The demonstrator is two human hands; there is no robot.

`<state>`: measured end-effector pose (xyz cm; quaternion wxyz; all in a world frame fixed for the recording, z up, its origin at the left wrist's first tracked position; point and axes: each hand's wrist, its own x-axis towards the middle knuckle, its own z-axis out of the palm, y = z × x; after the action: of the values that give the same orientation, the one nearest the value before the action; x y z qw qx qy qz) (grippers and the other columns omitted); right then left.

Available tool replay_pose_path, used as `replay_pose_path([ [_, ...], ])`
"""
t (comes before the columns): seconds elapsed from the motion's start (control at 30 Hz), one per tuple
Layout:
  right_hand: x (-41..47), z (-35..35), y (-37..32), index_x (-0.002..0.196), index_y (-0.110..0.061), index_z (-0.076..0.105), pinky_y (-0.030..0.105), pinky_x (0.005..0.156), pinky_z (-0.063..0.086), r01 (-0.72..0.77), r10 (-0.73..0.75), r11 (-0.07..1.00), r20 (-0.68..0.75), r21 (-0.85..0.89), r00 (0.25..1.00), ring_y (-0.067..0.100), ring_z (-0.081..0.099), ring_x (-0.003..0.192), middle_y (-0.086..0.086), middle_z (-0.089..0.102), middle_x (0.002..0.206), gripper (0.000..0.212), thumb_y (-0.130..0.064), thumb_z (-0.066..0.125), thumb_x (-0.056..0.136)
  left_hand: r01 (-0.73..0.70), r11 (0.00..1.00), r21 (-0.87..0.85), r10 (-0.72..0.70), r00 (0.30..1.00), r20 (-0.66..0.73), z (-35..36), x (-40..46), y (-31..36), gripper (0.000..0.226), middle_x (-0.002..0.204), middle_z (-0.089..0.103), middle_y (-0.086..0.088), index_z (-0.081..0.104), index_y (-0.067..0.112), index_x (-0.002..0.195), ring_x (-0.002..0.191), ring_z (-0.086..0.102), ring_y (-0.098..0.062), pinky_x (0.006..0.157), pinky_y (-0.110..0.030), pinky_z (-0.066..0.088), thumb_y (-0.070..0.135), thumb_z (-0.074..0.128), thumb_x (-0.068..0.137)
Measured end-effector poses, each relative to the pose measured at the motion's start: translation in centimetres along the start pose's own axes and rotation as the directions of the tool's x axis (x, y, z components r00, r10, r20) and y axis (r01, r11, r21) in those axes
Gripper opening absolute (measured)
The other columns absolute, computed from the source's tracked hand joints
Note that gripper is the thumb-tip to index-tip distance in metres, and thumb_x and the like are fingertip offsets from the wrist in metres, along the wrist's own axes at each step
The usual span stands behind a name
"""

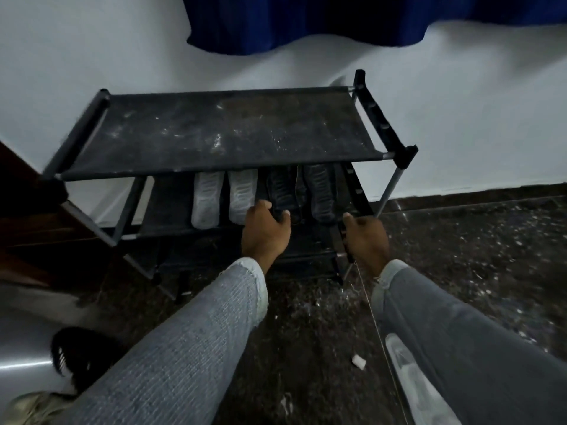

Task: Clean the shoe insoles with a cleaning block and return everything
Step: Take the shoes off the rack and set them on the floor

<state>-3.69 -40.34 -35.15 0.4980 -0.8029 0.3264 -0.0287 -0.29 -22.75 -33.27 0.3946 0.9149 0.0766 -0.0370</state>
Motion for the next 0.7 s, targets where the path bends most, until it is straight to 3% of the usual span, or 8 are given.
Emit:
replay_pose_path([
  [0.07,1.9,1.1,0.4,0.088,0.001,0.07,0.042,0.087,0.053,-0.062,0.062,0.997,-0.003,0.045,0.998,0.036,0.066,0.095,0.021,0.07,0.097,0.047,-0.045,0.059,0.09,0.019,0.999,0.043,-0.018,1.0,-0.016,1.2,1.6,-0.4,0.047,0.127,0.055,-0.009,0.047,0.014,0.128,0.109,0.06,-0.028,0.085,-0.039,0.052,0.042,0.057,0.092],
  [0.23,4.9,4.7,2.4,0.091,-0.002,0.07,0.05,0.08,0.057,-0.107,0.094,0.976,0.073,0.191,0.993,0.037,0.07,0.087,0.018,0.072,0.091,0.067,-0.063,0.065,0.064,0.103,0.983,0.151,-0.098,0.994,-0.041,2.8,4.4,-1.2,0.057,0.13,0.055,-0.015,0.04,0.007,0.133,0.114,0.058,-0.034,0.086,-0.043,0.05,0.043,0.058,0.091],
  [0.3,4.7,5.1,2.2,0.085,0.001,0.068,0.048,0.07,0.06,-0.14,0.116,0.951,0.101,0.274,0.988,0.035,0.07,0.073,0.019,0.071,0.085,0.044,-0.043,0.071,0.079,0.134,0.978,0.158,-0.132,0.991,-0.026,3.2,5.3,-1.4,0.059,0.125,0.06,-0.015,0.041,0.008,0.13,0.11,0.061,-0.036,0.088,-0.044,0.053,0.046,0.06,0.089],
  [0.4,4.0,5.0,1.4,0.067,0.002,0.059,0.032,0.049,0.057,-0.173,0.141,0.905,0.111,0.388,0.984,0.02,0.062,0.046,0.013,0.066,0.059,0.03,-0.014,0.065,0.091,0.167,0.983,0.081,-0.166,0.986,-0.008,3.5,6.0,-1.7,0.047,0.104,0.069,-0.012,0.051,0.01,0.114,0.09,0.07,-0.033,0.079,-0.045,0.058,0.044,0.066,0.084],
  [0.5,3.4,4.8,1.5,0.068,0.006,0.058,0.014,0.031,0.038,-0.159,0.118,0.899,0.123,0.408,0.985,0.006,0.051,0.028,0.0,0.054,0.034,0.028,-0.004,0.058,0.094,0.208,0.978,-0.02,-0.208,0.978,0.031,4.1,7.0,-2.8,0.031,0.093,0.071,-0.013,0.062,0.009,0.102,0.084,0.072,-0.032,0.077,-0.042,0.06,0.029,0.073,0.08],
  [0.63,2.6,4.3,2.3,0.066,0.003,0.057,0.017,0.035,0.043,-0.167,0.112,0.884,0.149,0.436,0.983,0.01,0.056,0.032,0.001,0.058,0.039,0.028,-0.003,0.057,0.094,0.354,0.891,-0.283,-0.322,0.934,0.156,3.9,7.0,-3.2,0.013,0.089,0.068,-0.017,0.061,0.003,0.094,0.075,0.071,-0.033,0.074,-0.043,0.06,0.006,0.068,0.083],
  [0.7,2.1,3.9,2.8,0.066,0.0,0.059,0.016,0.035,0.042,-0.189,0.125,0.886,0.175,0.422,0.977,0.01,0.057,0.034,0.004,0.061,0.044,0.029,-0.007,0.058,0.094,0.451,0.813,-0.368,-0.377,0.89,0.257,3.5,6.4,-2.8,0.019,0.098,0.066,-0.017,0.059,-0.001,0.108,0.058,0.068,-0.025,0.057,-0.034,0.059,0.003,0.063,0.09],
])
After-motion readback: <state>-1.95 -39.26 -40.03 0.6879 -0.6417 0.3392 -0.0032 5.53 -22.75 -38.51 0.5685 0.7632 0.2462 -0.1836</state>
